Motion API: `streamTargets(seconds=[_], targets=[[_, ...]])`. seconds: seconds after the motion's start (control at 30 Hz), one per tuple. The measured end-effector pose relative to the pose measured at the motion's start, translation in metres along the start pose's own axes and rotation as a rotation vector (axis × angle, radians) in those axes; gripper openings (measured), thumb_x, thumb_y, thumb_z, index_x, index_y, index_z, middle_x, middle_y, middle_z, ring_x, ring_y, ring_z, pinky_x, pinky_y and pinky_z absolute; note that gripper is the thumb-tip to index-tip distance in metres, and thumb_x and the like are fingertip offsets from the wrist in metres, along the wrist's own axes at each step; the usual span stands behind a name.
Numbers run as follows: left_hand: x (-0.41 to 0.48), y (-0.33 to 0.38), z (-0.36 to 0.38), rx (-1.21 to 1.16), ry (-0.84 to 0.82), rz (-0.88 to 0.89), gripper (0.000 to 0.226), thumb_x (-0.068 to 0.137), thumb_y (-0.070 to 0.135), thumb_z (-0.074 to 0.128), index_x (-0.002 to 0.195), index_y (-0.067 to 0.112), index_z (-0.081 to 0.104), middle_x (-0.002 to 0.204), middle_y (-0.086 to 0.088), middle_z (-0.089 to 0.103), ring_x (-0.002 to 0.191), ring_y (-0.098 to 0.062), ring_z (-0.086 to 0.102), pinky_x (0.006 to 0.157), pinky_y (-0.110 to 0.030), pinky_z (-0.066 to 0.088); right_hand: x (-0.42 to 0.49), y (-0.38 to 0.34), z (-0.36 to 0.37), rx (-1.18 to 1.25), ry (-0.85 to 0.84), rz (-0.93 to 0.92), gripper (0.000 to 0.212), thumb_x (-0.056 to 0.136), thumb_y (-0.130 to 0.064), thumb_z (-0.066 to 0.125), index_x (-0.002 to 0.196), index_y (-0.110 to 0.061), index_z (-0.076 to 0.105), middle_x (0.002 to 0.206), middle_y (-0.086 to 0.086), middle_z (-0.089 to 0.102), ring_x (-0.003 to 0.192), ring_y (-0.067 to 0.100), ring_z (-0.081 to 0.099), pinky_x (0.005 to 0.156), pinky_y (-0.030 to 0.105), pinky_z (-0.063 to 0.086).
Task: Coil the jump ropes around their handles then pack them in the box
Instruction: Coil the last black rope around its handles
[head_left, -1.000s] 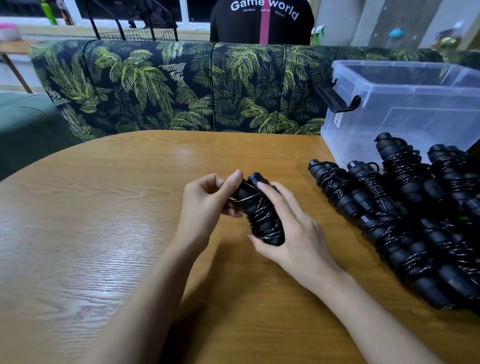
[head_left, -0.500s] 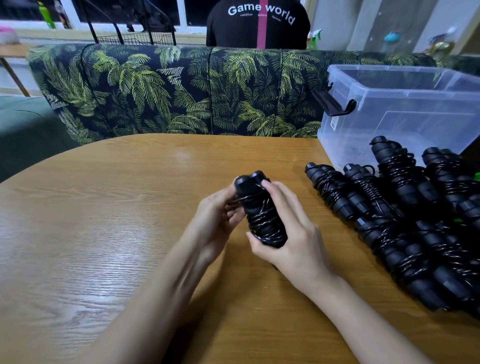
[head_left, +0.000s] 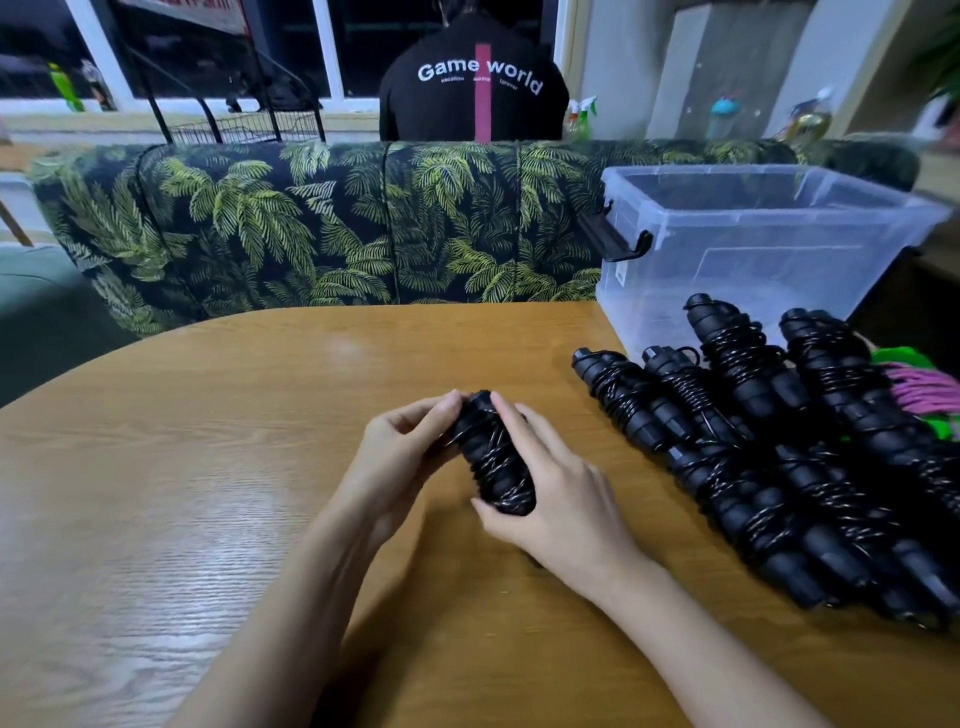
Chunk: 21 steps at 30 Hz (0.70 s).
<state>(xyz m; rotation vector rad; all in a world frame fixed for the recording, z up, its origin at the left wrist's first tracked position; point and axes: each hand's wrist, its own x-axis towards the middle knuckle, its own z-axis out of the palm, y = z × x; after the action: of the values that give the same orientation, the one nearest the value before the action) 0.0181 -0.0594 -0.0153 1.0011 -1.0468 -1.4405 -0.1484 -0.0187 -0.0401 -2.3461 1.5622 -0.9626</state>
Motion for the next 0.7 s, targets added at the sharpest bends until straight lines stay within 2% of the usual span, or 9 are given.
streamTargets(seconds=[0.07,0.17,0.27,0.37,0.4,0.47,0.57,0.63,0.7], targets=[[0.000,0.000,-0.003,-0.040,-0.030,-0.031,0.028,0.075,0.024,0.069,0.096,0.006,0.076,0.097,-0.011,0.075,0.091,-0.016,0.070,0.079,-0.023,0.056,-0.001,0.003,-0.004,0.092,-0.034,0.005,0.098,0.075,-0.048,0.072,0.155,-0.041,0.015,0.154,-0.016,0.034,0.124,0.014,0.055,0.099,0.033,0.048],[-0.002,-0.004,-0.003,-0.069,-0.044,-0.041,0.020,0.073,0.021,0.070,0.088,0.011,0.080,0.093,-0.010,0.075,0.084,-0.014,0.071,0.071,-0.021,0.056,-0.005,0.003,-0.015,0.149,-0.090,0.027,0.099,0.076,-0.048,0.074,0.154,-0.047,0.014,0.153,-0.025,0.031,0.126,0.006,0.050,0.100,0.021,0.042],[-0.005,-0.009,0.013,-0.030,-0.050,-0.053,0.031,0.081,0.023,0.068,0.109,0.010,0.072,0.097,-0.004,0.074,0.082,-0.008,0.070,0.072,-0.020,0.056,-0.016,0.001,-0.027,0.121,-0.115,0.117,0.099,0.079,-0.050,0.072,0.154,-0.048,0.008,0.153,-0.028,0.026,0.126,0.006,0.049,0.099,0.021,0.043],[-0.007,-0.017,0.033,0.241,-0.030,0.003,0.039,0.094,0.030,0.060,0.130,0.015,0.057,0.113,-0.002,0.069,0.101,-0.014,0.068,0.087,-0.026,0.054,-0.029,0.004,-0.042,-0.065,-0.126,0.234,0.097,0.085,-0.056,0.064,0.155,-0.042,-0.003,0.157,-0.019,0.023,0.129,0.016,0.048,0.101,0.030,0.045],[-0.010,-0.018,0.039,0.335,-0.031,0.029,0.038,0.096,0.032,0.057,0.132,0.018,0.055,0.116,0.001,0.067,0.106,-0.014,0.066,0.088,-0.023,0.052,-0.034,0.006,-0.048,-0.171,-0.131,0.269,0.097,0.087,-0.059,0.060,0.155,-0.039,-0.006,0.158,-0.014,0.023,0.137,0.019,0.040,0.106,0.032,0.041],[-0.018,-0.022,0.051,0.511,-0.039,0.080,0.034,0.100,0.029,0.053,0.132,0.018,0.056,0.120,0.004,0.063,0.108,-0.008,0.059,0.079,-0.009,0.047,-0.042,0.014,-0.058,-0.360,-0.173,0.336,0.097,0.088,-0.069,0.048,0.156,-0.029,-0.009,0.161,-0.002,0.022,0.151,0.024,0.008,0.120,0.036,0.022],[-0.035,-0.032,0.067,0.660,-0.076,0.134,0.034,0.103,0.024,0.048,0.133,0.012,0.057,0.123,0.008,0.058,0.113,-0.005,0.055,0.074,0.002,0.040,-0.056,0.022,-0.072,-0.420,-0.258,0.310,0.104,0.077,-0.085,0.012,0.158,-0.021,-0.003,0.164,0.005,0.016,0.150,0.025,-0.017,0.123,0.040,-0.004],[-0.045,-0.042,0.077,0.761,-0.124,0.182,0.037,0.104,0.027,0.046,0.138,0.014,0.053,0.131,0.009,0.056,0.126,-0.008,0.052,0.086,0.001,0.036,-0.066,0.031,-0.085,-0.436,-0.166,0.223,0.093,0.083,-0.076,-0.005,0.158,-0.023,0.010,0.164,0.002,0.016,0.151,0.022,-0.013,0.122,0.040,-0.008],[-0.054,-0.054,0.088,0.862,-0.183,0.227,0.045,0.104,0.032,0.042,0.147,0.017,0.042,0.148,0.006,0.046,0.141,-0.011,0.036,0.106,-0.012,0.028,-0.078,0.047,-0.100,-0.481,-0.046,0.201,0.083,0.092,-0.066,-0.011,0.156,-0.025,0.023,0.161,0.000,0.024,0.152,0.021,-0.001,0.121,0.041,-0.005]])
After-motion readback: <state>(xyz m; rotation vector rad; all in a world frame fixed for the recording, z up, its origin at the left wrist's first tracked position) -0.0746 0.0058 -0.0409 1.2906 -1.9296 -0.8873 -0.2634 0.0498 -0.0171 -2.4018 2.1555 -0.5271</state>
